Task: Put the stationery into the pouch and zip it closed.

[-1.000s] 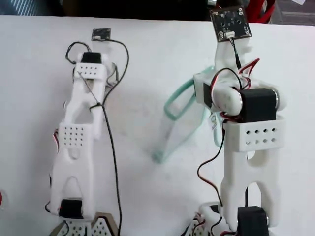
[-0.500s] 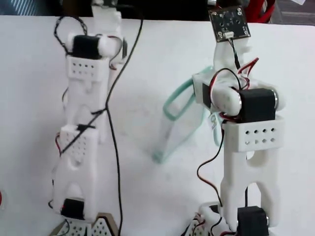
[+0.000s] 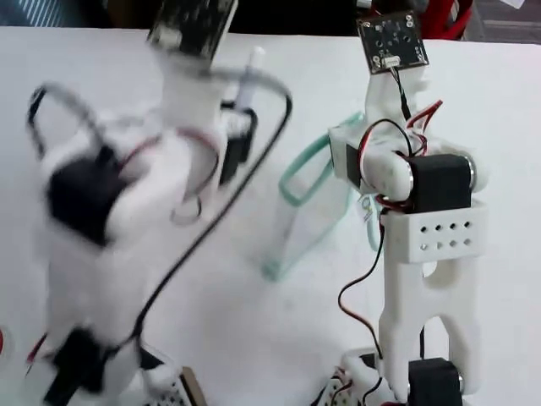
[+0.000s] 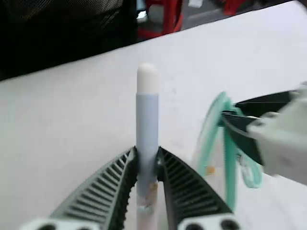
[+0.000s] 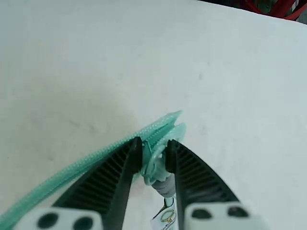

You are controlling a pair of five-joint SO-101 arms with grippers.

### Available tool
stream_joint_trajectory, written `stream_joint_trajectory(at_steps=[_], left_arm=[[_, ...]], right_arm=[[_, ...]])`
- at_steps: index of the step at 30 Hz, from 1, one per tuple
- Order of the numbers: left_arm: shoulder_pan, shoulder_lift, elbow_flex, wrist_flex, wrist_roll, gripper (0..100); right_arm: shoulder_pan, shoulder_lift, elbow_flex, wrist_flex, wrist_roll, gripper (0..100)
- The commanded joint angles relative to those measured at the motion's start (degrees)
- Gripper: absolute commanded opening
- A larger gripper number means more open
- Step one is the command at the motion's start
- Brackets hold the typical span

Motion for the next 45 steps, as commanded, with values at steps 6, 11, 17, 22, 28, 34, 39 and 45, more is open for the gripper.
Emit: stream_joint_trajectory(at_steps=[6, 11, 17, 22, 28, 34, 39, 45], left_arm=[[10.9, -39.9, 50.6, -46.2, -0.1, 2], [13.4, -51.1, 75.4, -71.3, -0.2, 2], [13.5, -48.5, 81.3, -78.4, -0.3, 2], [13.5, -45.9, 77.3, -84.7, -4.2, 2], [13.6, -40.7, 72.7, -84.9, -2.1, 2], [11.8, -31.7, 75.5, -92.0, -1.6, 2], [11.6, -31.4, 78.2, -93.1, -1.5, 2], [10.9, -31.5, 82.3, -91.8, -1.5, 2]], right_arm=[[0.0, 0.6, 2.4, 0.5, 0.7, 6.7], [0.0, 0.6, 3.9, 0.0, 0.7, 6.7], [0.1, 0.6, 3.9, 0.0, 0.7, 6.7], [0.1, 0.6, 3.9, 0.0, 0.7, 6.7], [0.1, 0.6, 3.9, 0.3, 0.7, 6.7], [0.7, 0.6, 3.9, 0.5, 0.8, 6.7], [3.0, 0.5, 3.9, 0.1, 0.8, 6.6], [3.7, 0.5, 3.6, 0.0, 0.8, 6.6]])
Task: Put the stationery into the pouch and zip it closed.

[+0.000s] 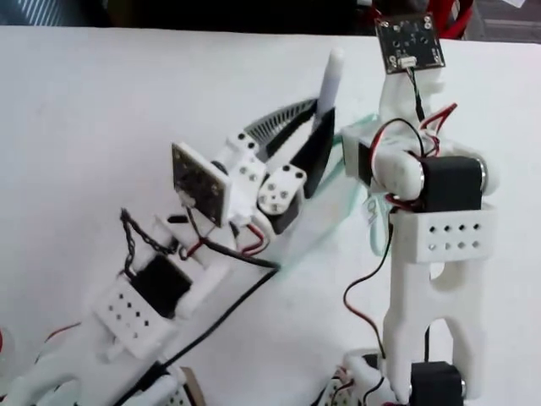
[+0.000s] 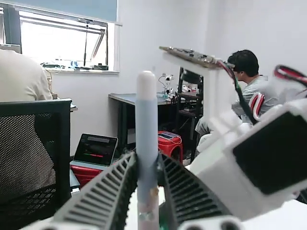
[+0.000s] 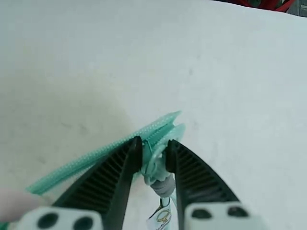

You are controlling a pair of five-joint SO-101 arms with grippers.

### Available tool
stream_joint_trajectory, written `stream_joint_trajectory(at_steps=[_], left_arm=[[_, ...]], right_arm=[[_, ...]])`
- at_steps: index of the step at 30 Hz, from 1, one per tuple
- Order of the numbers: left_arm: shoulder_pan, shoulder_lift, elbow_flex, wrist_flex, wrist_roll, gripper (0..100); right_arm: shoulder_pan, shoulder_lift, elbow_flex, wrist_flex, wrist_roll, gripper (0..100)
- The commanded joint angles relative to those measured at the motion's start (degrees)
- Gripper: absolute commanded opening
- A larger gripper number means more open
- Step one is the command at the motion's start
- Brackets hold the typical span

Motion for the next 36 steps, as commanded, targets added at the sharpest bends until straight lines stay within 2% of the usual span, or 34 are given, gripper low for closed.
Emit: stream_joint_trajectory(at_steps=[1, 3, 5, 8, 10, 14, 20, 23, 27, 29, 31, 36], left_arm=[[-0.9, 0.0, 1.2, 0.7, 0.4, 2], [-0.9, 0.0, 1.8, 2.6, 0.4, 3], [-0.9, -0.4, 1.2, 6.7, 0.8, 8], [0.2, -5.6, -0.9, 18.5, 4.3, 18], [0.7, -10.4, -3.2, 26.2, 8.9, 20], [0.7, -18.4, -5.2, 35.8, 9.2, 22], [0.7, -22.6, -1.4, 46.9, -2.9, 22], [1.1, -22.5, 7.3, 42.6, -2.2, 22], [1.0, -22.4, 20.0, 24.1, -2.7, 22], [1.1, -22.4, 23.6, 18.4, -3.7, 22], [1.1, -22.3, 25.3, 14.9, -4.1, 22], [1.1, -21.1, 25.4, 12.7, -4.0, 21]], right_arm=[[0.6, 0.6, 2.3, 0.2, 0.8, 6.6], [0.6, 0.6, 2.3, 0.2, 0.8, 6.6], [0.6, 0.6, 2.3, 0.2, 0.8, 6.6], [0.5, 0.6, 2.3, 0.2, 0.8, 6.6], [0.4, 0.6, 2.3, 0.1, 0.8, 6.6], [0.4, 0.6, 2.4, 0.1, 0.8, 6.6], [0.3, 0.6, 2.3, 0.6, 0.8, 6.6], [0.1, 0.1, 2.0, 0.5, 0.7, 6.6], [-0.7, -4.6, 1.7, 0.7, 0.4, 6.6], [-1.9, -7.6, 1.5, 0.6, 0.4, 6.6], [-3.3, -9.3, 1.7, 0.5, 0.6, 6.6], [-6.3, -7.4, 2.5, 0.3, 0.7, 6.6]])
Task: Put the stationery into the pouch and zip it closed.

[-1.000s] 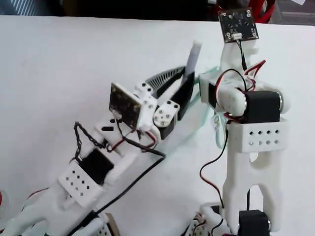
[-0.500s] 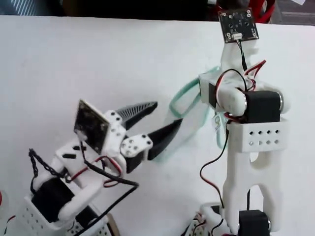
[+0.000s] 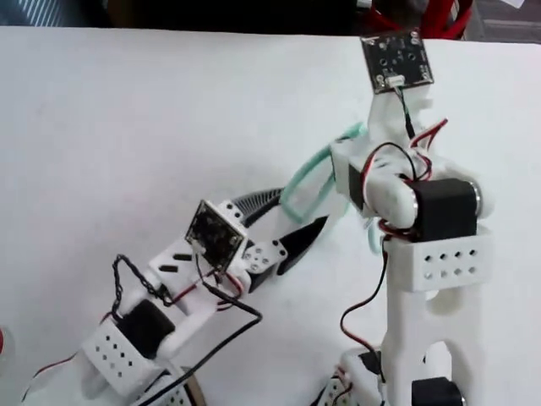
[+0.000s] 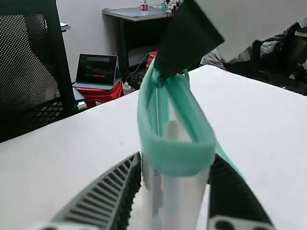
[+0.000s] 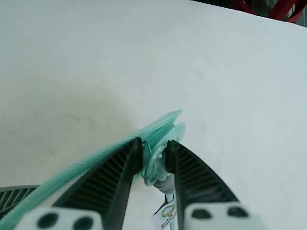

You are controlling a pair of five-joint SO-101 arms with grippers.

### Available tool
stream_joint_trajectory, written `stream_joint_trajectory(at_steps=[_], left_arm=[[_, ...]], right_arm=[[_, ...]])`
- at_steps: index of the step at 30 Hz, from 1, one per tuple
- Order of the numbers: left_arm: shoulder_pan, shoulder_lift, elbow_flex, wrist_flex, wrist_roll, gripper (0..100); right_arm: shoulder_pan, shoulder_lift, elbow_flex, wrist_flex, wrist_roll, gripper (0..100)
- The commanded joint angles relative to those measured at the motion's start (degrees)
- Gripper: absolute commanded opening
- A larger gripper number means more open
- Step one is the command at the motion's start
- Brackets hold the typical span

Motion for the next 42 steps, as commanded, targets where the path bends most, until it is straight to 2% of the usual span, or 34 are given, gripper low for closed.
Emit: stream_joint_trajectory(at_steps=[1, 9, 13, 17, 19, 21, 27, 30, 33, 39, 42], left_arm=[[0.7, 2.1, -0.7, -2.5, -0.4, 20], [0.3, 15.2, -0.3, -15.8, -0.5, 4], [0.2, 17.4, -0.3, -17.7, -0.6, 2], [-0.7, 17.4, -0.4, -17.8, -0.6, 2], [-1.7, 17.4, -0.5, -17.8, -0.5, 2], [-2.5, 17.4, -0.6, -17.8, -0.5, 2], [-2.6, 17.5, -0.6, -17.8, -0.5, 2], [-2.5, 17.4, -0.4, -17.8, -0.4, 2], [-2.4, 17.4, -0.4, -17.8, -0.4, 2], [-2.6, 17.4, -0.3, -17.4, -0.4, 2], [-2.6, 17.4, -0.3, -17.4, -0.4, 2]], right_arm=[[-1.8, 1.5, 1.1, 0.1, 0.7, 6.6], [-1.0, 3.6, 0.9, 0.1, 0.8, 7.7], [3.4, 2.4, -1.1, 0.7, 0.9, 18.6], [3.6, -1.6, -5.4, 7.0, 11.7, 30.0], [2.4, -5.0, -4.7, 8.0, 17.5, 29.5], [2.9, -8.6, -2.0, 7.5, 20.1, 26.9], [4.6, -19.5, 4.8, 1.5, 16.2, 20.4], [1.9, -23.0, 14.5, -3.2, 15.7, 20.4], [0.8, -25.1, 28.2, -12.9, 14.5, 20.4], [0.4, -32.1, 50.0, -35.9, 3.0, 20.2], [0.3, -37.8, 55.9, -40.1, -0.1, 20.1]])
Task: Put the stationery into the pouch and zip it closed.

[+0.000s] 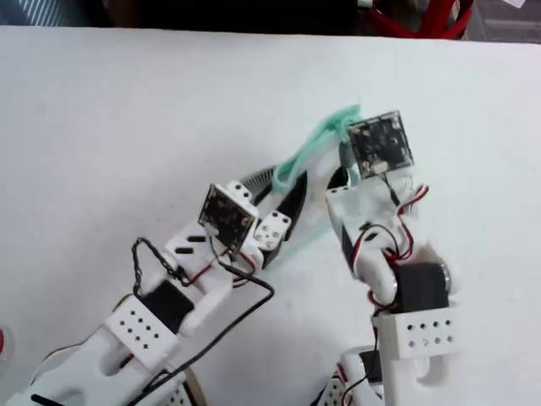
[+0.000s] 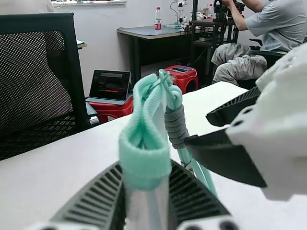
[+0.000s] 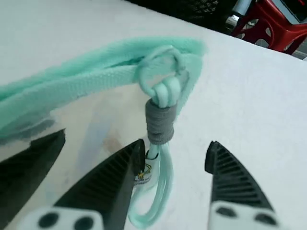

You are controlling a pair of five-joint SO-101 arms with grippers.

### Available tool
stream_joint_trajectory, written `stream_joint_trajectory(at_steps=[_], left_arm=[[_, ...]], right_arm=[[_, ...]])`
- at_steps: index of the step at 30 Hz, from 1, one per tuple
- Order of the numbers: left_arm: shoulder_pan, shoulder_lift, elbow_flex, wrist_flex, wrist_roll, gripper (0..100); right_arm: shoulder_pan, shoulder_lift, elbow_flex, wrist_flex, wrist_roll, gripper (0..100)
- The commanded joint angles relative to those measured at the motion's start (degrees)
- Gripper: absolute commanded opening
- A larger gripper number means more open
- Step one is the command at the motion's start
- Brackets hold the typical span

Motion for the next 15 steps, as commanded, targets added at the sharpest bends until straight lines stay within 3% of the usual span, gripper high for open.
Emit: stream_joint_trajectory(at_steps=[1, 6, 11, 15], left_arm=[[-0.3, 1.5, -0.1, 0.4, -0.3, 2], [0.1, 1.5, -0.1, 0.4, -0.2, 2], [0.1, 1.5, -0.1, 2.0, -0.2, 2], [0.2, 1.5, -0.1, 2.8, -0.3, 2]], right_arm=[[-1.1, -6.5, 4.7, -5.5, -2.5, 20.0], [-1.7, -9.8, 6.4, -7.1, -2.5, 19.7], [-1.8, -8.3, 9.3, -12.9, -2.5, 10.8], [-1.5, -5.2, 9.3, -15.6, -1.2, 9.8]])
